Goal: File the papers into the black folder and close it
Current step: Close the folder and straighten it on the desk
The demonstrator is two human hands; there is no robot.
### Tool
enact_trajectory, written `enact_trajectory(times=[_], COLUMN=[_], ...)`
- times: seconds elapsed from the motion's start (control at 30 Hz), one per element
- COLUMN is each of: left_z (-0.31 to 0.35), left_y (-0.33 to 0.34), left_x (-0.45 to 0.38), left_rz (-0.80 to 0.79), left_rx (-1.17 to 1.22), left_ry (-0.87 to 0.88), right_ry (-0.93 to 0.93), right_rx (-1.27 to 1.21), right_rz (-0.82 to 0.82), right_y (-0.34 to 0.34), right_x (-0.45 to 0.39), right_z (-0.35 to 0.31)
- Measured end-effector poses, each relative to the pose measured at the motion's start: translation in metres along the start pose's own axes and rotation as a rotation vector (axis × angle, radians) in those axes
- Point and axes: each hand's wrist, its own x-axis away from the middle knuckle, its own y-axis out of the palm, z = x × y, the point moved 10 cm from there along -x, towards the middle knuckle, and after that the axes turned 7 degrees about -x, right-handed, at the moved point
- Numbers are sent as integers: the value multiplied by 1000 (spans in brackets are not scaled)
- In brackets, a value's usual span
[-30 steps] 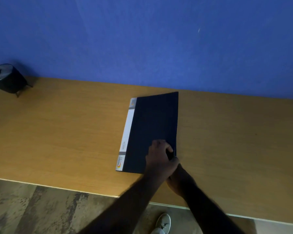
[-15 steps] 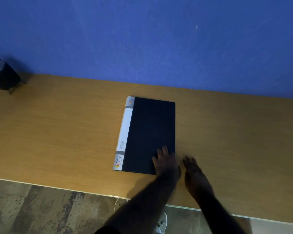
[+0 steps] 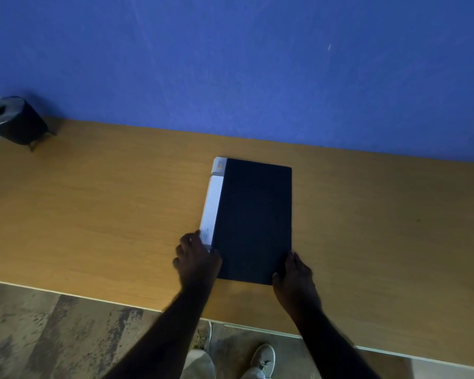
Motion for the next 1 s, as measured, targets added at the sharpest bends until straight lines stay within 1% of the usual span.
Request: enact_trajectory(times=[0.07, 0.17, 0.33, 0.47, 0.73, 1.0], left_z=[-25, -36, -41, -45, -88, -143], left_y=[5, 17, 23, 16, -12, -55], left_x=[-6, -10, -15, -22, -56, -95], left_rz=[-87, -178, -227, -208, -184, -109], left_rx=[38, 74, 123, 168, 213, 256], left_ry=[-80, -77, -68, -72, -131, -150], right_ry=[21, 67, 146, 212, 176, 124], right_rx=[-27, -62, -142, -317, -423, -528], right_rz=[-2, -25, -45, -9, -44, -166], right_y=[1, 3, 5, 4, 38, 93], right_x=[-2, -5, -12, -15, -22, -38], right_z=[-2, -5, -2, -2, -43, -99])
